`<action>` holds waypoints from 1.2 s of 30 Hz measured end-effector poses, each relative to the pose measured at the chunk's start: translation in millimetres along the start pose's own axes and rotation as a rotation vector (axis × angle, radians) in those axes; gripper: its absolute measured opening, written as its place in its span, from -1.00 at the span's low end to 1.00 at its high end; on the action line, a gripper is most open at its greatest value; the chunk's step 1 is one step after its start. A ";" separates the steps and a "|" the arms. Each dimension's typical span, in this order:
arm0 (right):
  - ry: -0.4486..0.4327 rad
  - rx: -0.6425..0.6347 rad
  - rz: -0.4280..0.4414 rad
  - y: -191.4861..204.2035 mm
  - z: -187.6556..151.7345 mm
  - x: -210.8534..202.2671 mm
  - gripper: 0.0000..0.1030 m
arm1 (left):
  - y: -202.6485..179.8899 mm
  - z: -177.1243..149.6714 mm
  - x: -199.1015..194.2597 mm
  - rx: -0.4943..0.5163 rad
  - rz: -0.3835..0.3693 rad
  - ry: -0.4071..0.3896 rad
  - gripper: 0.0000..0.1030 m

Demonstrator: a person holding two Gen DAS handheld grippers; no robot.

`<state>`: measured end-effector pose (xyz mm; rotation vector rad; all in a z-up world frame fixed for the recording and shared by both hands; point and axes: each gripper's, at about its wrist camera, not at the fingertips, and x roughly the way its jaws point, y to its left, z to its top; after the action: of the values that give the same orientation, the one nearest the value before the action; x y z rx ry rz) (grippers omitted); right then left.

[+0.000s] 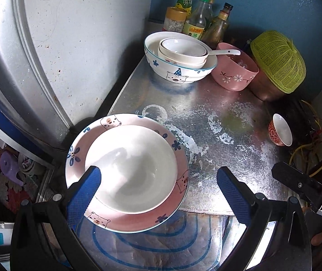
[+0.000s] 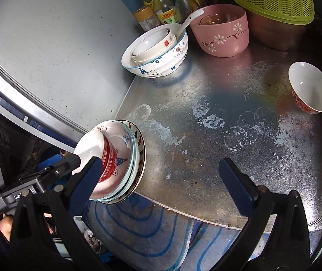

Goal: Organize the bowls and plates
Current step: 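Move both grippers to the small white bowl with red patterned exterior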

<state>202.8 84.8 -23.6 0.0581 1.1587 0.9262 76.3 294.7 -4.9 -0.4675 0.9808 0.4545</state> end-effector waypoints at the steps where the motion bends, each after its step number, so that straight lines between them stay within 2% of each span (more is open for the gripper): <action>1: -0.003 0.001 0.000 -1.5 -0.3 -1.5 1.00 | -3.6 0.5 0.3 0.006 -0.003 0.001 0.99; 14: -0.036 0.067 -0.022 -40.4 -4.1 -24.2 1.00 | -57.3 8.6 18.5 0.105 -0.048 0.034 0.99; 36: -0.108 0.289 -0.161 -138.7 -13.7 -65.8 1.00 | -170.2 36.2 73.8 0.285 -0.205 0.109 0.99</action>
<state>268.4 -52.7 -47.1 0.2426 1.1713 0.6020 231.5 188.4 -22.8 -0.3325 1.0716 0.1019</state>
